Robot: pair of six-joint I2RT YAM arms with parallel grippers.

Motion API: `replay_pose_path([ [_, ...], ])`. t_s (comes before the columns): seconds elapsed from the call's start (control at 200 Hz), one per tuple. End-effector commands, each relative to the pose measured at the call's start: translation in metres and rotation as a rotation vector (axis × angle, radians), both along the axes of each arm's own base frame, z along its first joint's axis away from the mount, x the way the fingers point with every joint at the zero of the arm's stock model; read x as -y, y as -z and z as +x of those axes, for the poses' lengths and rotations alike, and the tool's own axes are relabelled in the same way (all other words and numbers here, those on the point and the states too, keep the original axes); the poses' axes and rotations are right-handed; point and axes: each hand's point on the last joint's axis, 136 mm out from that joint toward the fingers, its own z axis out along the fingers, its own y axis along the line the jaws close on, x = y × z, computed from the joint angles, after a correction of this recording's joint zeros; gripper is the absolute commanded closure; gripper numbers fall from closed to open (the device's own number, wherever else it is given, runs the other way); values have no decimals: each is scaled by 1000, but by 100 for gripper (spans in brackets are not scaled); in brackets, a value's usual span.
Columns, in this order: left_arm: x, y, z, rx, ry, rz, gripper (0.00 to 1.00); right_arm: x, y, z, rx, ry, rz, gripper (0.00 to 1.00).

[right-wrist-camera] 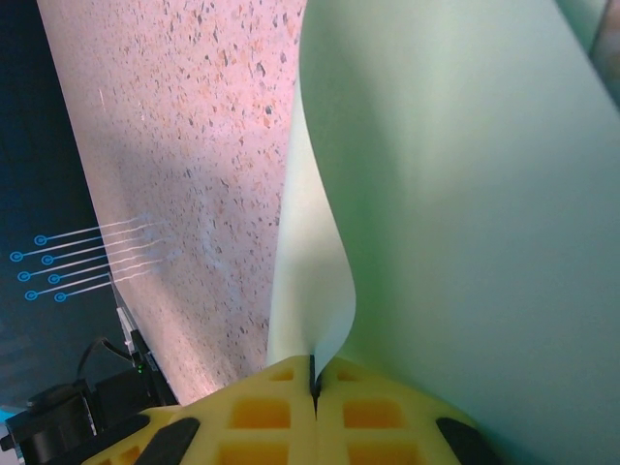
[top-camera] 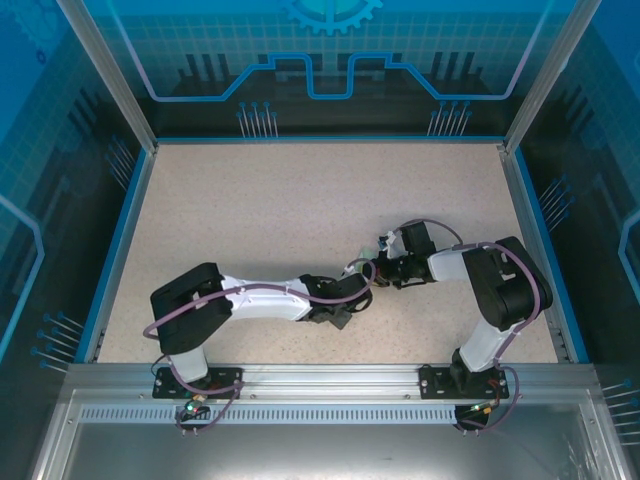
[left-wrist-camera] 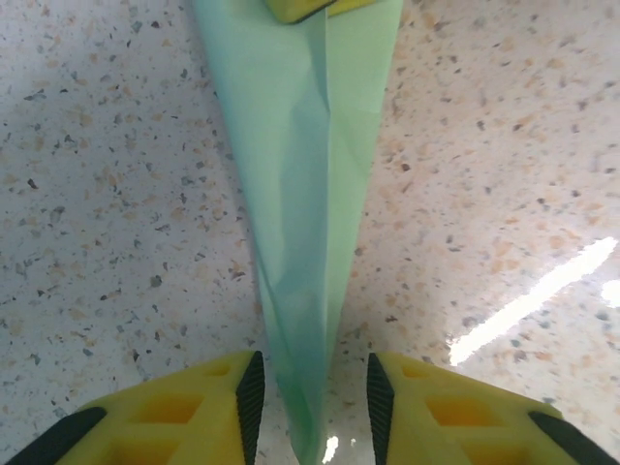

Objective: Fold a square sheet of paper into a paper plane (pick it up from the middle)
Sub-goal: Fold the wing for the fifth time at the center of the table.

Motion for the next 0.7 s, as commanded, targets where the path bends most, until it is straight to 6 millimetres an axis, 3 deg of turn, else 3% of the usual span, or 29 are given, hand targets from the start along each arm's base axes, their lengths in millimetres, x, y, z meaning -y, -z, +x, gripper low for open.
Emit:
replay_pose_path([
  [0.0, 4, -18, -3, -29, 13, -57, 61, -3, 4, -5, 2, -21, -7, 97],
  [0.345, 0, -44, 10, -98, -99, -234, 60, -6, 4, -5, 2, -31, -7, 97],
  [0.695, -2, -16, 5, -184, -113, -221, 69, -11, 2, -4, 9, -40, -9, 97],
])
